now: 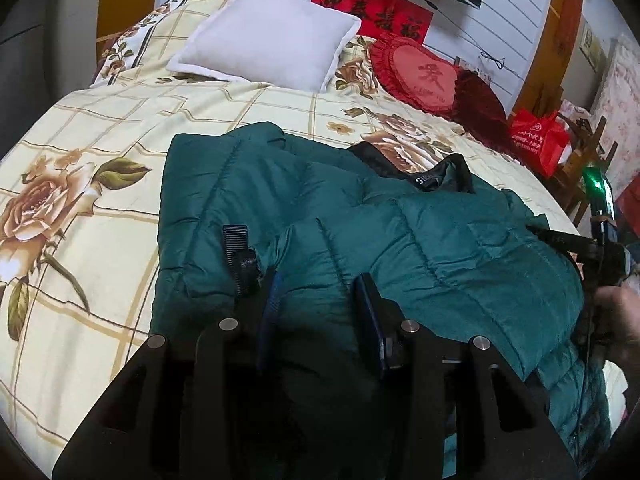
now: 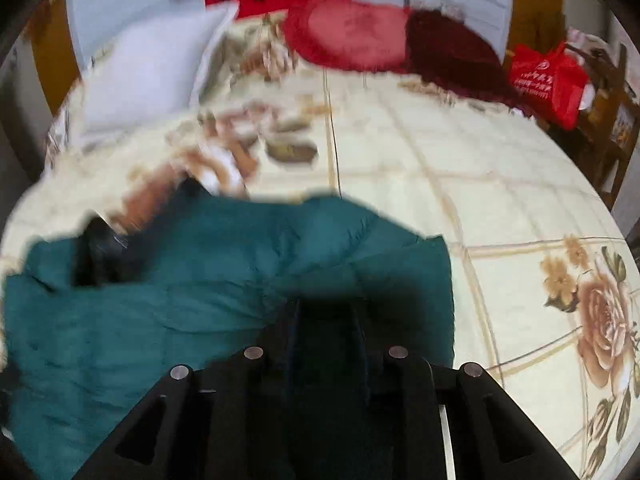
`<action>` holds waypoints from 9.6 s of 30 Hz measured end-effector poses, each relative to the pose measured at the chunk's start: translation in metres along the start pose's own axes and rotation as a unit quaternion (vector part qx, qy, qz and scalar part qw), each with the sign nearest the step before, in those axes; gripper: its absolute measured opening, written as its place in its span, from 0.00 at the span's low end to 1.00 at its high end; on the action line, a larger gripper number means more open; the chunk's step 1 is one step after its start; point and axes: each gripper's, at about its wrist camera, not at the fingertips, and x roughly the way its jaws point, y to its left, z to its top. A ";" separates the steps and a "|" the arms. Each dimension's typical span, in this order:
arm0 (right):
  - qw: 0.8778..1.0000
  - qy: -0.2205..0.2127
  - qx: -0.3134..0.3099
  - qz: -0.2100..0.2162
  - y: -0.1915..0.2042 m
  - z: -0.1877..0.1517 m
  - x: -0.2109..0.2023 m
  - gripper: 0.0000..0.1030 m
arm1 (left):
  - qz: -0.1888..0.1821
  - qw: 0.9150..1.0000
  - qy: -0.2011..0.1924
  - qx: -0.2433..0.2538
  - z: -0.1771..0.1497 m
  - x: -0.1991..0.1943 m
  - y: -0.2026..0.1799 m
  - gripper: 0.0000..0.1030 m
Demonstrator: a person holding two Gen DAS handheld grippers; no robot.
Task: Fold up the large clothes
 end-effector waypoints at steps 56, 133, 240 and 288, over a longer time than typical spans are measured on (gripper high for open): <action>0.994 -0.105 -0.042 -0.005 0.074 -0.159 -0.205 0.66 | 0.051 0.997 -0.001 0.058 -0.092 -0.138 0.024 0.56; 0.950 -0.001 0.079 0.302 -0.101 -0.342 -0.229 0.82 | -0.151 0.980 0.128 -0.025 -0.225 -0.220 0.051 0.88; 0.987 -0.143 0.036 0.072 -0.055 -0.377 -0.343 0.17 | 0.000 0.998 0.063 -0.022 -0.223 -0.279 0.051 0.13; 0.952 -0.300 0.060 0.017 -0.059 -0.324 -0.439 0.17 | -0.069 0.992 -0.106 -0.014 -0.172 -0.375 0.030 0.13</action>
